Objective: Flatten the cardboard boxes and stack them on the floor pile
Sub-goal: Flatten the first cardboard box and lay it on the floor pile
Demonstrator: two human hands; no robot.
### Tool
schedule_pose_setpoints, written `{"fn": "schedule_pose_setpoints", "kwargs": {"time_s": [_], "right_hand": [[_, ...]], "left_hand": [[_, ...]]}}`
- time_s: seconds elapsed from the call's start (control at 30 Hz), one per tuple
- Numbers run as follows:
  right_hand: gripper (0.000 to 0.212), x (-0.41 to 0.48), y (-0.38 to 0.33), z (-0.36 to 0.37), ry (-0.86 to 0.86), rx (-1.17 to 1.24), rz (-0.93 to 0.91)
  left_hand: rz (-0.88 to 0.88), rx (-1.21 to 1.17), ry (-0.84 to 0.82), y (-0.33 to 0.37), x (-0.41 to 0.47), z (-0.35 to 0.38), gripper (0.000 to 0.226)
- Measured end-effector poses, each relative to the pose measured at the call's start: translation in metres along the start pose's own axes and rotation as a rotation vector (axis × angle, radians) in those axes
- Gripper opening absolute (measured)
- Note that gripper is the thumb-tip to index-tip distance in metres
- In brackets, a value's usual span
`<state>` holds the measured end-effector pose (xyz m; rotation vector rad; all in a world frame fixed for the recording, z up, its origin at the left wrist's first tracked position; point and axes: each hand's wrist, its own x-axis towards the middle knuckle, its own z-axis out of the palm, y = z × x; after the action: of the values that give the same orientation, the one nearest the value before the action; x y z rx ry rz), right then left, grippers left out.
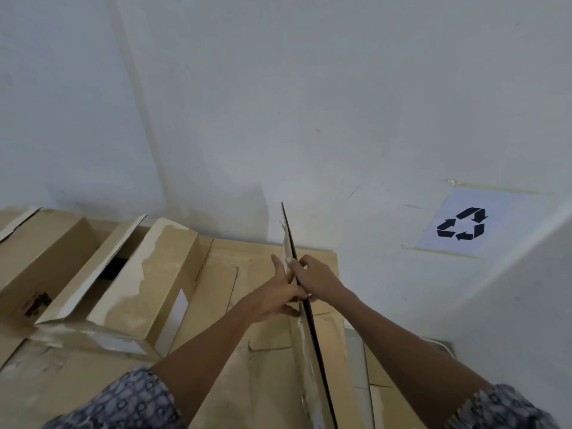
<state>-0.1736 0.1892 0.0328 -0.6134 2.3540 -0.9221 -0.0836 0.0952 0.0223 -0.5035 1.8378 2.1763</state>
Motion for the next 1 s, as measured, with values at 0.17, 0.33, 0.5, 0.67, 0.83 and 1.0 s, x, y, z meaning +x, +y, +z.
{"fn": "schedule_pose_setpoints", "kwargs": {"time_s": [0.17, 0.33, 0.5, 0.67, 0.83, 1.0], "right_hand": [[0.036, 0.001, -0.008, 0.002, 0.003, -0.093, -0.002], [0.02, -0.002, -0.021, 0.012, 0.1, -0.274, 0.053], [0.021, -0.013, -0.06, 0.002, 0.199, -0.321, -0.046], [0.009, -0.022, -0.127, -0.04, 0.271, -0.266, -0.16], [0.015, -0.018, -0.161, -0.083, 0.375, -0.127, -0.283], [0.02, 0.006, -0.102, -0.092, 0.393, 0.109, -0.14]], "left_hand": [[-0.019, -0.16, -0.079, -0.008, -0.001, -0.005, 0.055], [-0.015, -0.291, 0.063, -0.011, 0.004, -0.011, 0.045], [0.101, -0.033, 0.361, 0.003, 0.011, -0.015, 0.044], [0.478, 0.066, 0.503, 0.037, 0.007, -0.025, 0.048], [0.663, 0.204, 0.596, 0.08, -0.004, -0.03, 0.053], [0.486, 0.523, 0.472, 0.073, 0.005, -0.025, 0.054]]}}
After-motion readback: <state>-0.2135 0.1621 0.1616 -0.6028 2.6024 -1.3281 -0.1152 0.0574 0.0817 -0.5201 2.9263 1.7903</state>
